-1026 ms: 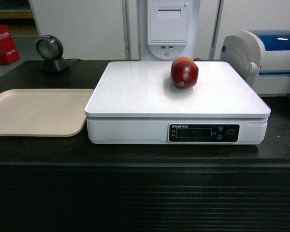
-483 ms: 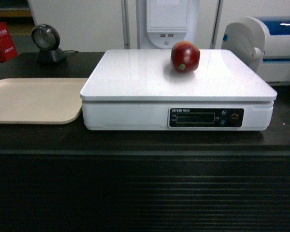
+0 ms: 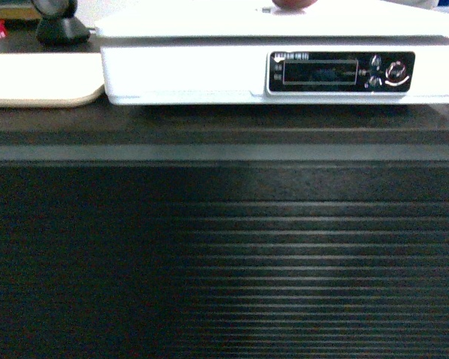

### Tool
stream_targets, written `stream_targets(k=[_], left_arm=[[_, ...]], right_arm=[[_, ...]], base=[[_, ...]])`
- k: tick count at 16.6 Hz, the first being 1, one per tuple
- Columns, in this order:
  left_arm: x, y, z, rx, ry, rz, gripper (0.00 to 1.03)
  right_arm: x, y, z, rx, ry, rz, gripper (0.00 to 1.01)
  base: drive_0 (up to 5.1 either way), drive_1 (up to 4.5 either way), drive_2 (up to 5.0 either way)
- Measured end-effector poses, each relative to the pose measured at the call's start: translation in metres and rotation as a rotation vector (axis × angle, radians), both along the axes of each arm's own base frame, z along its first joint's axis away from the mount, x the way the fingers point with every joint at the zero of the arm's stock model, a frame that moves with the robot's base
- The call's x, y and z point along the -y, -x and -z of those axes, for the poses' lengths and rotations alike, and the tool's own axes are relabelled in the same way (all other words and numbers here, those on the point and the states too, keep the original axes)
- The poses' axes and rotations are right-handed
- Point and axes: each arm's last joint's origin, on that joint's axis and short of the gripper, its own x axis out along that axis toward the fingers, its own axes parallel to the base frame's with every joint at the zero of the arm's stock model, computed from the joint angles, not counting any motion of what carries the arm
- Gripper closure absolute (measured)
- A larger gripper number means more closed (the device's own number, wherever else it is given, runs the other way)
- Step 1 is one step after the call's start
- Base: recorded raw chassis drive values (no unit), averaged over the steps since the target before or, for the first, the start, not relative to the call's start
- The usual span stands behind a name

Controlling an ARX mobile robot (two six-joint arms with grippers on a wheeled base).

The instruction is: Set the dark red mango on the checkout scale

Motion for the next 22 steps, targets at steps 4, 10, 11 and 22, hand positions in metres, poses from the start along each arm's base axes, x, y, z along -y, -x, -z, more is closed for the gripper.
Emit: stream_targets(k=[4,10,11,22], left_arm=[[0.0,0.0,0.0,0.0,0.0,0.0,0.05],[0.0,0.0,0.0,0.0,0.0,0.0,0.05],[0.0,0.0,0.0001,-0.001,0.0,0.0,0.05],[0.0,0.0,0.0003,-0.003,0.0,0.0,0.05]], right_arm=[[0.0,0.0,-0.0001,0.001,-0.001,0.0,0.03],[0.0,0.0,0.0,0.0,0.0,0.0,0.03],[0.0,0.0,-0.0001,0.001,0.0,0.0,0.03],[0.0,0.0,0.0001,-0.001,-0.001,0.0,0.03]], base=[[0.0,0.0,0.0],[0.0,0.0,0.0],[0.0,0.0,0.0],[0.0,0.0,0.0]])
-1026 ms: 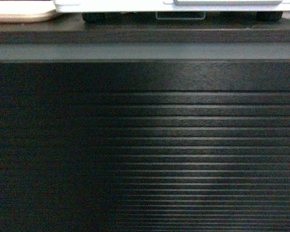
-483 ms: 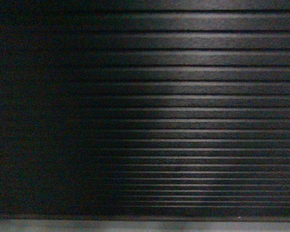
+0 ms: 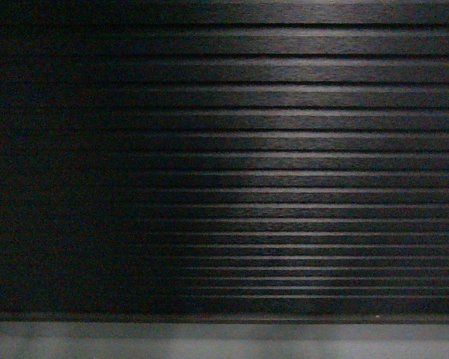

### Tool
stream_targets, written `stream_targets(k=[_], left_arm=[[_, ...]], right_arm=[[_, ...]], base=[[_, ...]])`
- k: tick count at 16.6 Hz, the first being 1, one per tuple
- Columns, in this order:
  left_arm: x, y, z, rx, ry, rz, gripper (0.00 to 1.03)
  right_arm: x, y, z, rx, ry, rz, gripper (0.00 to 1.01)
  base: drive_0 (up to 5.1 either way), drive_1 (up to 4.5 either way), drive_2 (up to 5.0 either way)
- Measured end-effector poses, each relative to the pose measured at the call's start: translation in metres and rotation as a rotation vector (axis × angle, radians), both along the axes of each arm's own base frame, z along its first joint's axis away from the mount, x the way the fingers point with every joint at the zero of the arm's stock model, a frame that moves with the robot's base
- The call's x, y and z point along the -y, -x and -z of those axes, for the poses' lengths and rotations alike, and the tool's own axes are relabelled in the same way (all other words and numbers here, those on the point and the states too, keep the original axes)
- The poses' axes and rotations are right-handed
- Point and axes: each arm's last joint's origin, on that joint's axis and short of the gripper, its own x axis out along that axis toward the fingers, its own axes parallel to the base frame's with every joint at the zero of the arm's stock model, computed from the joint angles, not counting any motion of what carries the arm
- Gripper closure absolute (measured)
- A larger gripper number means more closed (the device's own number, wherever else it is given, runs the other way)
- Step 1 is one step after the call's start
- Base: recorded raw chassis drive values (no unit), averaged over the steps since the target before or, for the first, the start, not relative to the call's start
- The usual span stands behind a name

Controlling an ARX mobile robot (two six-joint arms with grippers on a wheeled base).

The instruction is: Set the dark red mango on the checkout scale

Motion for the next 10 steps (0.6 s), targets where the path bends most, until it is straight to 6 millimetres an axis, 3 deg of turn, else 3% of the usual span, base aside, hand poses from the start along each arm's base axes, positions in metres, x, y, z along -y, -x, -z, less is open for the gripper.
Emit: stream_targets(k=[10], left_arm=[[0.0,0.0,0.0,0.0,0.0,0.0,0.05]], right_arm=[[0.0,0.0,0.0,0.0,0.0,0.0,0.03]], base=[[0.0,0.0,0.0]])
